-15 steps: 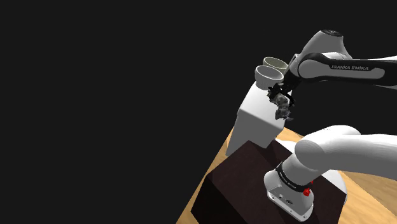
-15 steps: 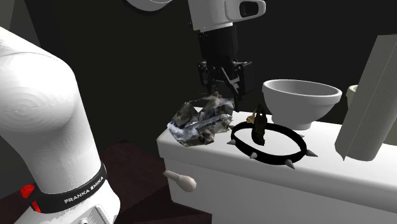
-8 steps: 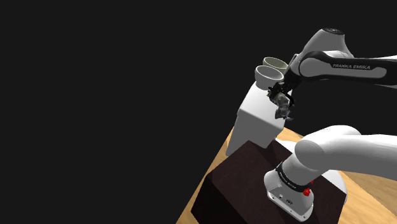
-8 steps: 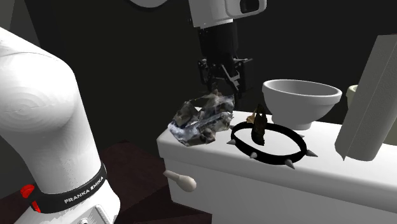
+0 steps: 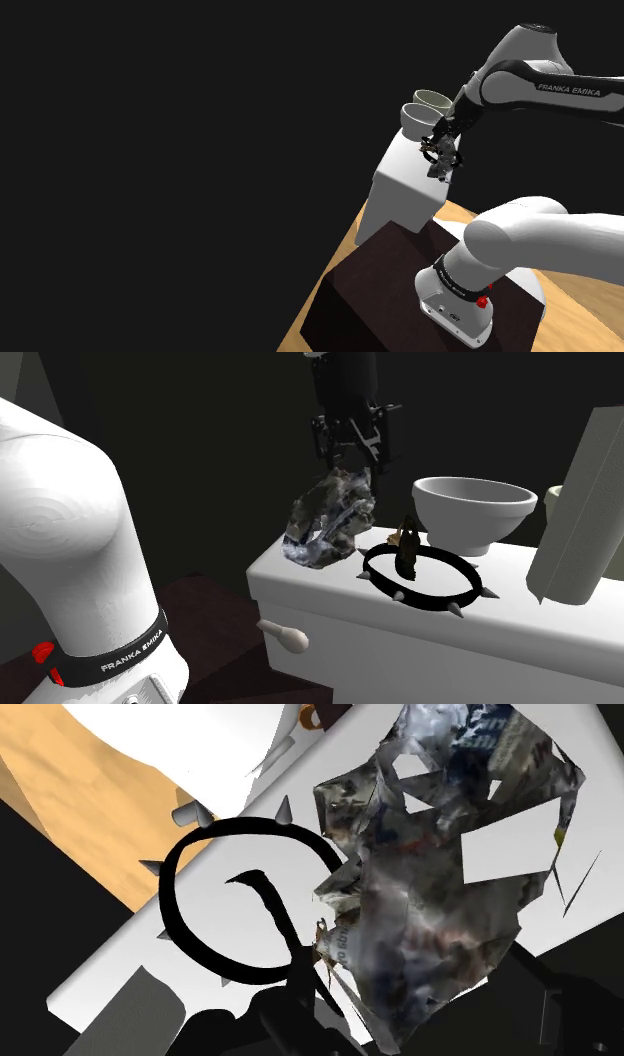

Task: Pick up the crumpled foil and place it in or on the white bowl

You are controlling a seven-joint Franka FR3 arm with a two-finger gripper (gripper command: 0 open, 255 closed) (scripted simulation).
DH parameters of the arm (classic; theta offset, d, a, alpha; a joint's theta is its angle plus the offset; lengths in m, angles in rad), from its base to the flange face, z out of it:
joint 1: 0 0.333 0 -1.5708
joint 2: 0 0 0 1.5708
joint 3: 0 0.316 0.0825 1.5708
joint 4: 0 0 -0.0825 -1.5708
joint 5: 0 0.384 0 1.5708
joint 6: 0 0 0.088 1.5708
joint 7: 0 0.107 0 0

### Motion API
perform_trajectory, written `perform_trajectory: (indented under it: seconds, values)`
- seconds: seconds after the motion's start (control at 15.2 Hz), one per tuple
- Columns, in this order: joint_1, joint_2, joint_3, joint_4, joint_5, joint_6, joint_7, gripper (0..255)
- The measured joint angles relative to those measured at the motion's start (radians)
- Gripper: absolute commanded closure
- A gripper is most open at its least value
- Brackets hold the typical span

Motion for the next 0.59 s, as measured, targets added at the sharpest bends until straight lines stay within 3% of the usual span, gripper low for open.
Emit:
perform_trajectory:
  seconds: [0.59]
  values:
    - [0.016, -0.010, 0.031, 0.114, 0.034, -0.123, -0.008, 255]
